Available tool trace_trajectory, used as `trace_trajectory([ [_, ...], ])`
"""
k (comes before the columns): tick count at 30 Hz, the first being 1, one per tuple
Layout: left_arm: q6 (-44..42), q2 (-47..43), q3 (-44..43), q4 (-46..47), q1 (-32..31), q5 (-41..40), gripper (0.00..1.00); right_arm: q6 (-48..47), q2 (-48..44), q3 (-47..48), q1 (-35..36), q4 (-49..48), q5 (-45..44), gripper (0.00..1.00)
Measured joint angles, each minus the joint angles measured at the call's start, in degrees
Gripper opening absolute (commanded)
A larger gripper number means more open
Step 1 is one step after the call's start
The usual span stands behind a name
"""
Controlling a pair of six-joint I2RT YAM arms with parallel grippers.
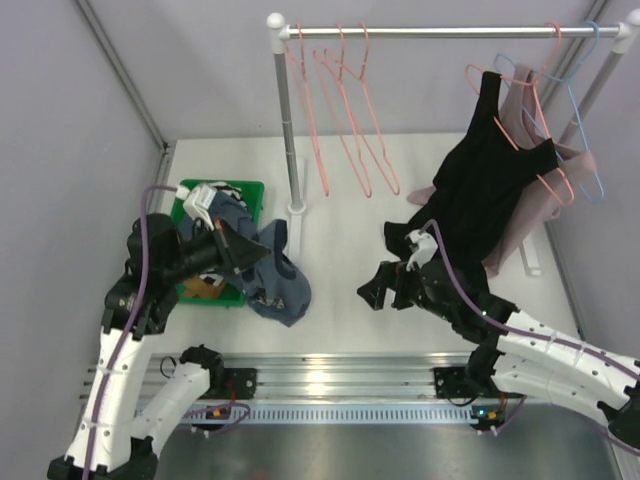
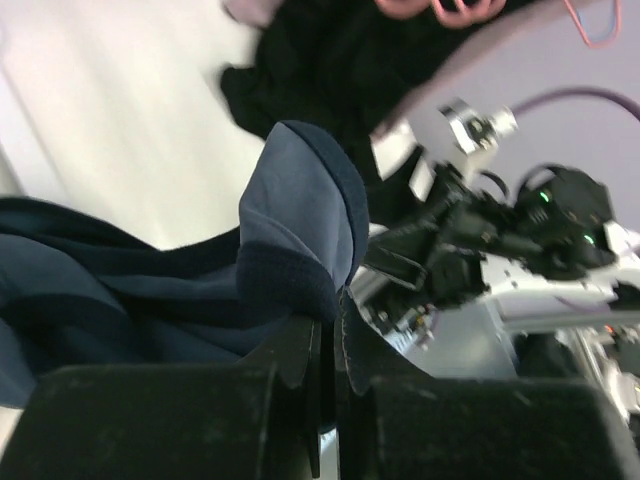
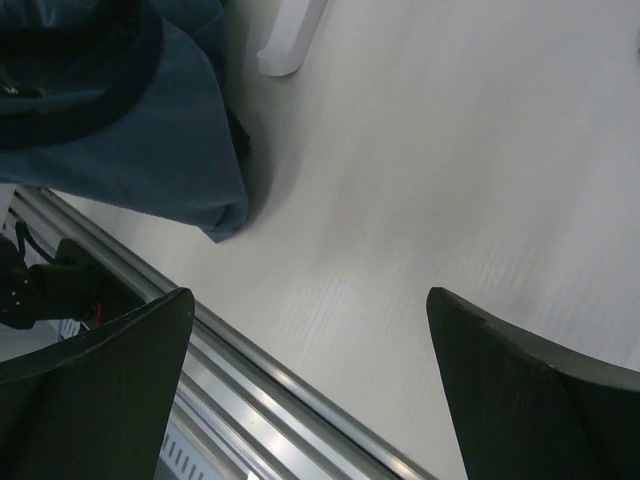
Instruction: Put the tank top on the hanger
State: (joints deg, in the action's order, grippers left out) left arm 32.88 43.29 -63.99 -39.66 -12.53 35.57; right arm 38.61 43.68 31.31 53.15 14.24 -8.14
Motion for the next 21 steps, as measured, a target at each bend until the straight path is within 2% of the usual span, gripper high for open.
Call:
trace_trajectory([
  [6,4.6,-14.1,18.5,3.0,-0.9,10.4,0.00,4.7,5.7,-5.4,0.6,-11.1,2.4,1.00],
  [9,5.0,-17.8,23.4,0.8,-1.6,11.8,0.00,6.2,8.7,-6.2,1.7,-15.6,2.7,1.00],
  [15,1.7,-18.7,23.8,-5.8,-2.3,9.9,0.00,7.5,15.5,-6.1,3.2,-23.3,3.3,1.00],
  [21,-0.3,-18.9,23.6,-14.7,-2.6,-0.5,0.00,7.6,25.6,-3.8,4.0,-29.6,3.3,1.00],
])
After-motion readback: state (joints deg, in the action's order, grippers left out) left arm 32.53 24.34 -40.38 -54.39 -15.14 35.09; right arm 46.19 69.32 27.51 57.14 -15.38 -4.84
